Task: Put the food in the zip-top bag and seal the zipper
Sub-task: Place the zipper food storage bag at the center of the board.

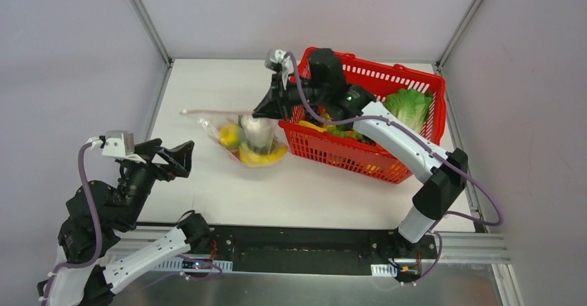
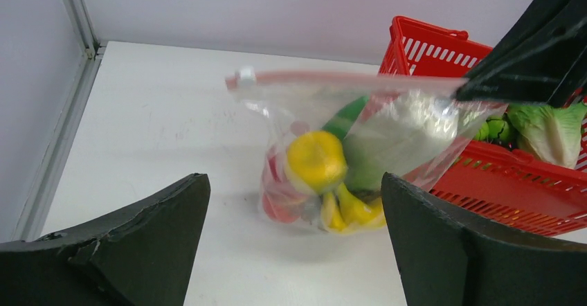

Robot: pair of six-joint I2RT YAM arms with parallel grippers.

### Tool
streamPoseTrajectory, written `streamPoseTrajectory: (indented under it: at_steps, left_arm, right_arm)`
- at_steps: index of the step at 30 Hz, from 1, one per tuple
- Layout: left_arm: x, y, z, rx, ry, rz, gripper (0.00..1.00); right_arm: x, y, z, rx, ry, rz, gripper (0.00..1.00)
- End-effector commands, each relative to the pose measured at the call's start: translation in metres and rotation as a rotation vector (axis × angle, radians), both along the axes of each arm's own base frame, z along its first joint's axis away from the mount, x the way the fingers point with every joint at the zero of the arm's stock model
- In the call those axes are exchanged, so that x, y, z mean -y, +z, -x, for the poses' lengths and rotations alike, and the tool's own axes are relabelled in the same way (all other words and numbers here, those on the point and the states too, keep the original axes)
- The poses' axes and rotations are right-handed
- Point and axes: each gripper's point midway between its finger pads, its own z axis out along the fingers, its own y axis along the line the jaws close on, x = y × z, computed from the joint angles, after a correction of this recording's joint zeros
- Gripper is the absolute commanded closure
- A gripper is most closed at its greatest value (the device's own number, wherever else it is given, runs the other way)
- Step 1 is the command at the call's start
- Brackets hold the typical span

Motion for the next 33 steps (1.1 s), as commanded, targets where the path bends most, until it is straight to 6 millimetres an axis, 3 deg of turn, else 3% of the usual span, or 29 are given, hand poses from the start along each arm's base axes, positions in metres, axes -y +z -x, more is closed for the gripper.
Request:
streamPoseTrajectory:
  at_steps: [1, 3, 6, 9, 15, 22, 27, 29, 31, 33]
  left_arm:
    - [-0.006, 0.002, 0.001, -0.002, 0.030, 0.022, 0.03]
    - [-0.006, -0.001, -0.001, -0.008, 0.039, 0.012, 0.03]
    - [-0.005, -0.004, -0.004, -0.010, 0.050, 0.002, 0.03]
    - [-0.002, -0.004, -0.005, -0.012, 0.045, -0.004, 0.03]
    - [0.003, -0.005, -0.007, -0.023, 0.031, -0.012, 0.02]
    - [0.020, -0.027, -0.012, -0.089, -0.011, -0.053, 0.01]
    - [0.051, -0.055, -0.019, -0.189, -0.097, -0.129, 0.01]
    - [0.059, -0.063, -0.023, -0.223, -0.096, -0.128, 0.03]
    - [0.067, -0.071, -0.029, -0.227, -0.088, -0.085, 0.03]
    - [0.083, -0.078, -0.033, -0.215, -0.133, -0.043, 0.02]
  right_arm:
    - [0.015, -0.057, 0.044, -0.011, 0.174, 0.087, 1.00]
    - [0.021, -0.089, 0.065, -0.046, 0.201, 0.148, 1.00]
    - [0.031, -0.120, 0.099, -0.086, 0.242, 0.241, 1.00]
    - [0.037, -0.133, 0.125, -0.122, 0.273, 0.292, 1.00]
    - [0.043, -0.139, 0.163, -0.197, 0.356, 0.302, 0.97]
    - [0.061, -0.198, 0.158, -0.272, 0.204, 0.494, 0.90]
    - [0.075, -0.236, 0.137, -0.223, 0.029, 0.586, 0.83]
    - [0.077, -0.235, 0.119, -0.186, -0.086, 0.583, 0.79]
    - [0.073, -0.211, 0.109, -0.173, -0.149, 0.526, 0.72]
    - [0.067, -0.178, 0.118, -0.159, -0.097, 0.421, 0.61]
